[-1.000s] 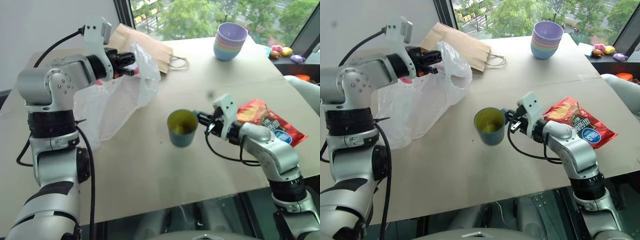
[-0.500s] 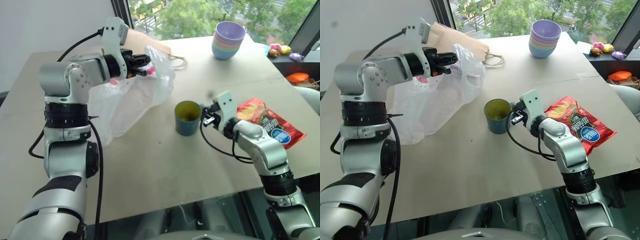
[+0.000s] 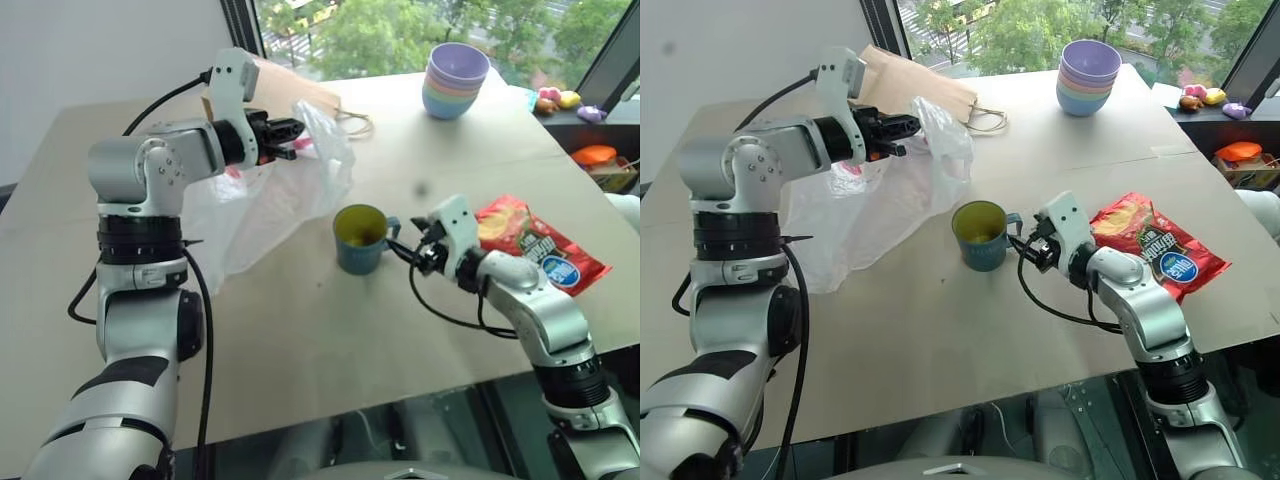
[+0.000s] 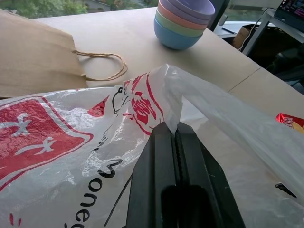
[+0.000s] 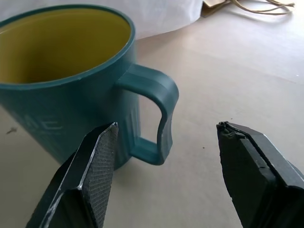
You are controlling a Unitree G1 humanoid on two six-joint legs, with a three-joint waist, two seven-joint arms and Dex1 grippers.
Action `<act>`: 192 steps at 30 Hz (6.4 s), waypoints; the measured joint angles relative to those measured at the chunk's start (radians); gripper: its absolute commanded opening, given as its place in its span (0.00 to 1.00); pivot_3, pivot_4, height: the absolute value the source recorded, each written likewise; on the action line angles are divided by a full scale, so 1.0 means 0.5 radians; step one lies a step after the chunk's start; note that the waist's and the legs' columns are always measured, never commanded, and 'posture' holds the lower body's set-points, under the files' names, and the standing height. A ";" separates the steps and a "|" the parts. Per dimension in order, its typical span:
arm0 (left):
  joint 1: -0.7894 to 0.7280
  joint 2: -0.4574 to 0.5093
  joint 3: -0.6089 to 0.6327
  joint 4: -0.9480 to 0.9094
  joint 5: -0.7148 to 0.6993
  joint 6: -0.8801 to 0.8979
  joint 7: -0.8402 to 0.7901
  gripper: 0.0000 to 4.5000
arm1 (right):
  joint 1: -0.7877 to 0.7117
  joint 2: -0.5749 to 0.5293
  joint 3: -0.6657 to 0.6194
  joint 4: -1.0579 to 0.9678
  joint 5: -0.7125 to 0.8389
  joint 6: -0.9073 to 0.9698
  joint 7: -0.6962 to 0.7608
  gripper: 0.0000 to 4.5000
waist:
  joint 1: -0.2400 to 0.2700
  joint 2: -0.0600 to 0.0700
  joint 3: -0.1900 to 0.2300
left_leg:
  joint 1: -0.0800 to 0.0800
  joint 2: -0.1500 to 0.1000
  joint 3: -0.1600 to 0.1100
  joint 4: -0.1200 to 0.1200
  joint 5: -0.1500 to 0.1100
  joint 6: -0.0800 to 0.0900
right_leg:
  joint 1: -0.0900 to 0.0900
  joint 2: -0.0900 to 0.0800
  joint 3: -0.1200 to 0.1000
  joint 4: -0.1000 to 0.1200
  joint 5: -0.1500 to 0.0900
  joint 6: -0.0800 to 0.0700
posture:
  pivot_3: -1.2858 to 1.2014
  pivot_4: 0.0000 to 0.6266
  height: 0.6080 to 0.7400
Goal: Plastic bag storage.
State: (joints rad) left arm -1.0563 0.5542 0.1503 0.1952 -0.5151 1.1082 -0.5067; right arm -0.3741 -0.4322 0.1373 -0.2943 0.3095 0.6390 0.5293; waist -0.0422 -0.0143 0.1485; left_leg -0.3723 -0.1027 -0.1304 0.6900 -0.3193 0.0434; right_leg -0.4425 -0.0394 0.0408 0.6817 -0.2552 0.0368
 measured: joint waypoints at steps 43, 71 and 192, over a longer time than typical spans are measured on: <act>0.016 -0.041 0.094 -0.167 -0.079 0.166 0.075 0.00 | -0.135 -0.101 0.083 0.108 0.175 -0.145 0.760 0.08 | 0.007 0.000 0.000 | -0.018 0.000 -0.004 0.029 0.000 0.000 | -0.012 0.000 -0.002 0.022 0.002 -0.003 | 0.52 0.24 1.00; -0.150 0.010 -0.090 0.059 0.016 -0.012 -0.208 0.00 | -0.816 0.714 0.194 0.639 0.239 0.508 -0.082 0.08 | -0.037 0.001 0.000 | -0.018 -0.006 -0.005 0.027 0.001 -0.001 | -0.015 -0.007 -0.009 0.026 0.002 -0.003 | 0.52 0.24 1.00; 0.058 -0.321 0.004 0.001 -0.076 -0.135 0.072 0.00 | 1.178 -0.634 -0.413 -0.577 -1.306 -0.621 -0.418 0.01 | 0.092 -0.018 -0.008 | 0.010 -0.015 -0.004 0.025 0.000 -0.001 | 0.008 -0.010 -0.002 0.023 0.004 0.002 | 0.52 0.24 1.00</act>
State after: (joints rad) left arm -1.0272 0.3939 0.1523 0.1957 -0.5533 1.0404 -0.4709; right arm 0.2150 -0.7492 -0.0692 -0.5830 -0.3436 0.3284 0.3203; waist 0.0039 -0.0232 0.1443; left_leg -0.3674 -0.1101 -0.1324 0.7023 -0.3191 0.0429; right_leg -0.4383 -0.0442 0.0397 0.6935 -0.2533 0.0378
